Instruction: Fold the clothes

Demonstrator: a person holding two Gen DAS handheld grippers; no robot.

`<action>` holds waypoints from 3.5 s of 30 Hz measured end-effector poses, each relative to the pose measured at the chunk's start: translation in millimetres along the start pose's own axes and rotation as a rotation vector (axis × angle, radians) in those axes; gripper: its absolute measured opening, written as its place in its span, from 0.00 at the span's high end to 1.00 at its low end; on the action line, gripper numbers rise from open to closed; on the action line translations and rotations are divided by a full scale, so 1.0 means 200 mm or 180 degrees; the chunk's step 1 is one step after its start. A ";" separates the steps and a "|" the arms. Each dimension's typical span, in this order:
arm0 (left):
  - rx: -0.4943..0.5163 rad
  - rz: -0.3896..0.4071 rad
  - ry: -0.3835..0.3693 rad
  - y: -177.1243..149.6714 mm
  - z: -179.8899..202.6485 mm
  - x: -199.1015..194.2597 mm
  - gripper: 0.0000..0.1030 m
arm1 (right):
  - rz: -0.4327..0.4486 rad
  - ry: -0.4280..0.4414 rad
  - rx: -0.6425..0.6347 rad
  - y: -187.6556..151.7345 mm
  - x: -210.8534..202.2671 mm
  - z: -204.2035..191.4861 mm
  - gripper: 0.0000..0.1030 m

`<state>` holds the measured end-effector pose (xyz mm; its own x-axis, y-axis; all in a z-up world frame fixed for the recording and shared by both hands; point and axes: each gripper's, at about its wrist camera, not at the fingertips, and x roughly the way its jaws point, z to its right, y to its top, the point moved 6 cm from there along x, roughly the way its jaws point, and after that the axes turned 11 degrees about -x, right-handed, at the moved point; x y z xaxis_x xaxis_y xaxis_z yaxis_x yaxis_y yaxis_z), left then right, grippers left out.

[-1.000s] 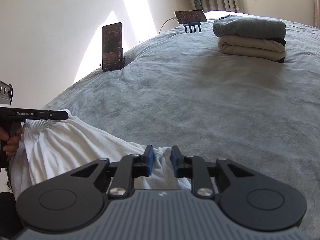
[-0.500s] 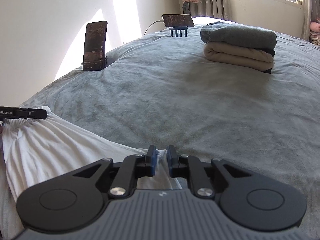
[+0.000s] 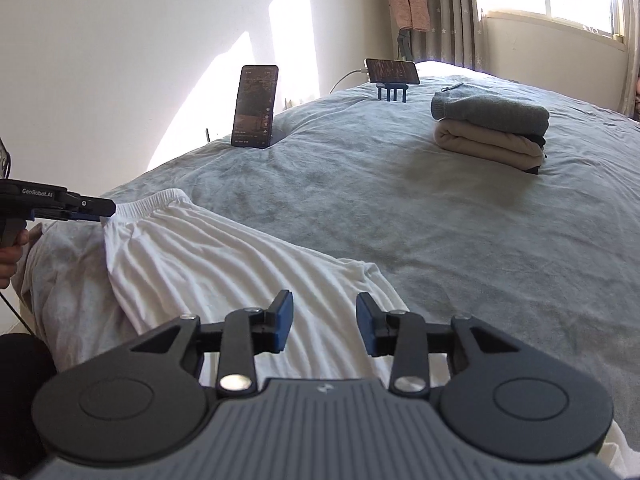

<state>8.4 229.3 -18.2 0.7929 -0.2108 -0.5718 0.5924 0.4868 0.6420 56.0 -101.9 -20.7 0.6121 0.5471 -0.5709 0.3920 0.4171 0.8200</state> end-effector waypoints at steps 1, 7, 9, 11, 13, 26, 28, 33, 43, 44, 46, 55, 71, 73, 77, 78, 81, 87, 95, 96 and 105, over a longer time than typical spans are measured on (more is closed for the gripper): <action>0.0002 0.0001 -0.0028 -0.01 0.01 -0.02 0.60 | 0.0006 0.0067 -0.0064 -0.01 -0.03 -0.04 0.62; 0.0070 -0.0035 -0.0076 -0.04 0.07 -0.02 0.62 | -0.0006 0.0407 -0.0333 -0.06 -0.12 -0.26 0.62; 0.0052 -0.0046 -0.0043 -0.06 0.07 -0.01 0.64 | -0.0030 0.0480 -0.0409 -0.08 -0.13 -0.31 0.62; 0.0053 -0.0054 0.0019 -0.07 0.07 0.00 0.65 | -0.0073 0.0504 -0.0484 -0.09 -0.11 -0.35 0.62; 0.0067 -0.0058 0.0086 -0.08 0.07 0.01 0.65 | -0.0123 0.0513 -0.0561 -0.11 -0.10 -0.39 0.62; -0.0071 0.0103 0.0085 -0.07 0.03 -0.02 0.96 | -0.0154 0.0104 -0.1170 -0.17 -0.15 -0.43 0.98; -0.0158 0.0111 0.0046 -0.06 0.01 -0.03 0.96 | -0.0088 0.0030 -0.1200 -0.14 -0.19 -0.41 0.98; -0.0284 0.0105 -0.0030 -0.05 0.01 -0.04 0.96 | -0.0162 0.0052 -0.1182 -0.14 -0.22 -0.41 0.98; -0.0248 0.0070 0.0053 -0.05 0.00 -0.01 0.96 | -0.0304 0.0228 -0.1235 -0.21 -0.09 -0.53 0.86; -0.0239 0.0069 0.0064 -0.05 0.00 -0.01 0.96 | -0.0327 0.0184 -0.1279 -0.22 -0.08 -0.53 0.86; -0.0222 0.0065 0.0082 -0.05 0.00 0.00 0.96 | -0.0348 0.0093 -0.1358 -0.24 -0.06 -0.52 0.87; -0.0331 0.0035 -0.0014 -0.05 -0.03 -0.01 0.96 | -0.0118 -0.0222 -0.1347 -0.13 -0.25 -0.38 1.00; -0.0384 -0.0138 0.0119 -0.10 -0.09 0.00 0.88 | -0.0521 0.0218 -0.1441 -0.27 -0.13 -0.53 0.98; -0.0336 -0.0108 0.0114 -0.10 -0.06 -0.01 0.85 | -0.0496 0.0157 -0.1314 -0.26 -0.15 -0.48 0.88; -0.0100 -0.0009 0.0030 -0.09 0.05 -0.06 0.72 | -0.0444 0.0034 -0.1058 -0.24 -0.20 -0.38 0.87; -0.0036 0.0014 0.0006 -0.09 0.08 -0.06 0.70 | -0.0431 0.0004 -0.0995 -0.24 -0.21 -0.36 0.86; 0.0142 0.0047 -0.0033 -0.08 0.17 -0.07 0.65 | -0.0392 -0.0088 -0.0803 -0.22 -0.25 -0.28 0.82; 0.0441 -0.0050 -0.0148 -0.11 0.33 -0.02 0.60 | -0.0419 -0.0586 -0.0476 -0.28 -0.32 -0.05 0.68; 0.0671 -0.0369 -0.0467 -0.23 0.56 0.12 0.59 | -0.0568 -0.1298 -0.0150 -0.38 -0.40 0.26 0.68; 0.0694 -0.0413 -0.0508 -0.25 0.59 0.14 0.59 | -0.0589 -0.1348 -0.0117 -0.39 -0.41 0.29 0.68; 0.0897 -0.0793 -0.0858 -0.46 0.84 0.27 0.59 | -0.0652 -0.1479 0.0141 -0.45 -0.39 0.47 0.68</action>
<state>19.7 30.0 -22.2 0.6082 -0.5232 -0.5969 0.7557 0.1517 0.6371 36.9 -251.7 -46.3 0.7564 0.0726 -0.6501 0.5586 0.4453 0.6997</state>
